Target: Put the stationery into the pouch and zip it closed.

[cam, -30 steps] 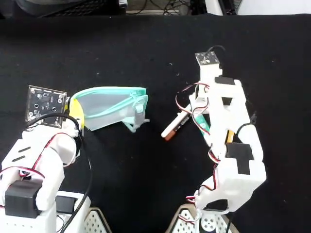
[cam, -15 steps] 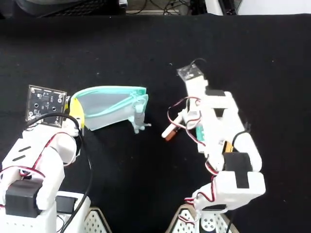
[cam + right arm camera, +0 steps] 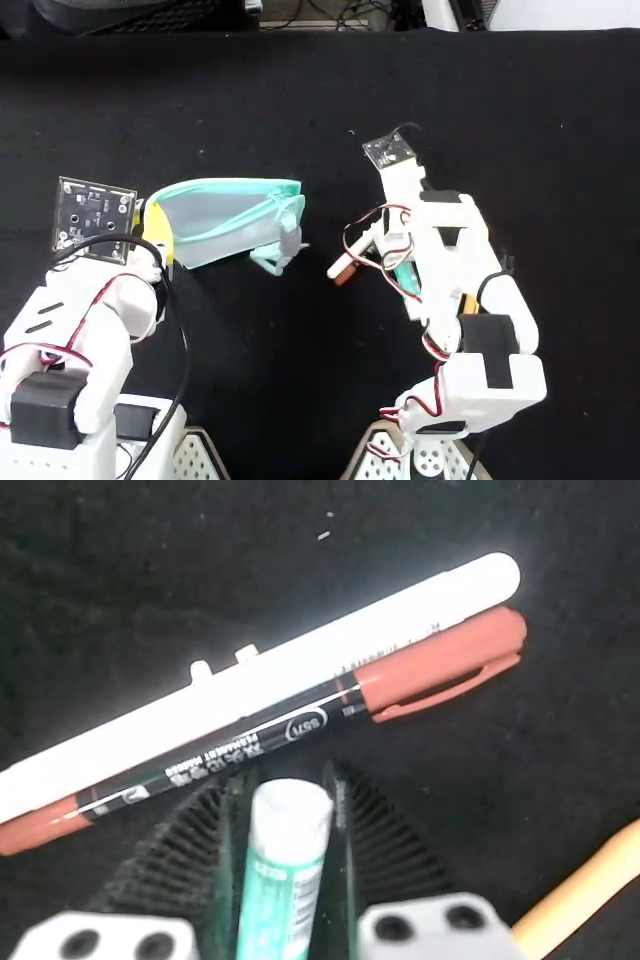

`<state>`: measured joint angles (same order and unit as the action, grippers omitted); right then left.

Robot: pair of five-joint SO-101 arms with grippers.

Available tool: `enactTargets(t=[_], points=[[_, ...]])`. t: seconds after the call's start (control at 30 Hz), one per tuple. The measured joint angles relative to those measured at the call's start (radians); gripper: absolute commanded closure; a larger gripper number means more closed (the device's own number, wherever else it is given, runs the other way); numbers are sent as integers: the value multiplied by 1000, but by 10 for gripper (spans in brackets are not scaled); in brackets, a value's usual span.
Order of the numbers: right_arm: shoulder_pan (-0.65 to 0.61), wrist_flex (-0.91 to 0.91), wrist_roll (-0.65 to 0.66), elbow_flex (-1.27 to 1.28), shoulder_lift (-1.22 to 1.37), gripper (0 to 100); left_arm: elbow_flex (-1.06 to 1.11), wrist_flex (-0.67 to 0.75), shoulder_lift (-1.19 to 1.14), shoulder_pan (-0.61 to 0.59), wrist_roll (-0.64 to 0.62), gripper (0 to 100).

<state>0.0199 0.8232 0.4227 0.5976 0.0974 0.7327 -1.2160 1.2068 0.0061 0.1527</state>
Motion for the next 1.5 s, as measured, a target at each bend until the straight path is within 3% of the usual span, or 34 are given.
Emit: enactTargets(t=[0.23,0.43,0.67,0.9,1.0,1.13,1.3,1.5], points=[[0,64,-2,9,-71,981,0,0,0,0,0,970],[0,115,6,40,-94,764,0,0,0,0,0,970],[0,141,6,38,-77,877,0,0,0,0,0,970],[0,173,6,-26,17,894,0,0,0,0,0,970],[2,199,6,-63,37,989,0,0,0,0,0,970],[12,203,6,-64,12,985,0,0,0,0,0,970],[35,204,6,34,-227,986,0,0,0,0,0,970],[-117,239,-12,130,-698,986,0,0,0,0,0,970]])
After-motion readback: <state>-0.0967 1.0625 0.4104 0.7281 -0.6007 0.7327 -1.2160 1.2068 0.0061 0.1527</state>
